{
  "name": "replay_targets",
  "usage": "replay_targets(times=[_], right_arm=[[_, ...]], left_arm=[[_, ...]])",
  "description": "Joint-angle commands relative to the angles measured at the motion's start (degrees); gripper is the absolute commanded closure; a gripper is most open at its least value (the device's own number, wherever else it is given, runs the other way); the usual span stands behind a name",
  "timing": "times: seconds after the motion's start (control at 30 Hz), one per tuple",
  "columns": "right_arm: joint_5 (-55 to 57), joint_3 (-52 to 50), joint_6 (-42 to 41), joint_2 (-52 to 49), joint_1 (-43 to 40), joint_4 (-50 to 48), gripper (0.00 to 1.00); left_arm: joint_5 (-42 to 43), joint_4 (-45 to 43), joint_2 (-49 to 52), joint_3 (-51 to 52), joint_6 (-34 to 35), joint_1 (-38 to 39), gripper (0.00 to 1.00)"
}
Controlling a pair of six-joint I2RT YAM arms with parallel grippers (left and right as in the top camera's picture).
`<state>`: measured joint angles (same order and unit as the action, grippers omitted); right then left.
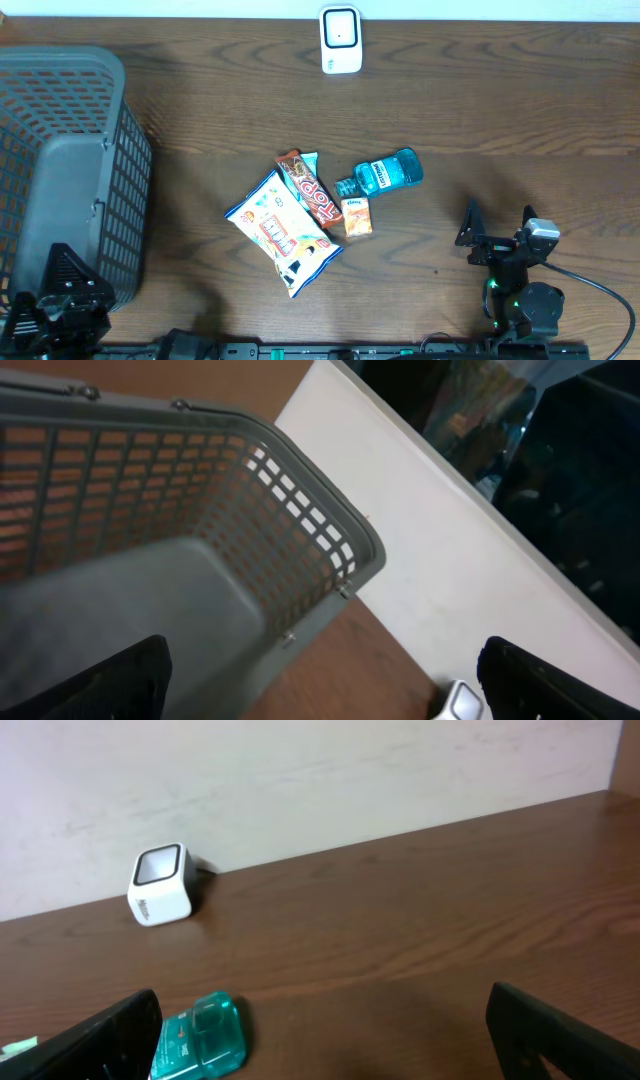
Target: Scan the item barcode
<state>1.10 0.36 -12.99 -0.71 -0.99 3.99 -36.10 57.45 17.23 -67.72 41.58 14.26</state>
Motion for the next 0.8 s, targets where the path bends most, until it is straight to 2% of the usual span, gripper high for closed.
replay_targets(times=[0.0,0.3,0.6,0.7,0.77], right_arm=[[0.26,-0.04,-0.07,0.33,-0.09,0.15,0.01],[0.26,-0.04,-0.07,0.33,-0.09,0.15,0.01],[0.24,-0.04,-0.26,0.33,-0.09,-0.79,0.01],[-3.56,-0.04,-0.33,0.33,-0.09,-0.22,0.01],[-5.92,-0.04,-0.31,0.24,-0.09,0.02,0.01]], left_arm=[[-1.60,-0.11,-1.75,0.48,-3.82,-0.20,0.02],[5.35,-2.49,-16.74,0.48,-8.57,-0.20,0.02],[5.25,2.08,-16.55,0.04,-8.37,-0.26,0.02],[5.31,2.01,-16.48,0.52,-8.41,-0.26,0.02],[6.38,1.01,-15.98,0.55,-10.99,-0.26,0.02]])
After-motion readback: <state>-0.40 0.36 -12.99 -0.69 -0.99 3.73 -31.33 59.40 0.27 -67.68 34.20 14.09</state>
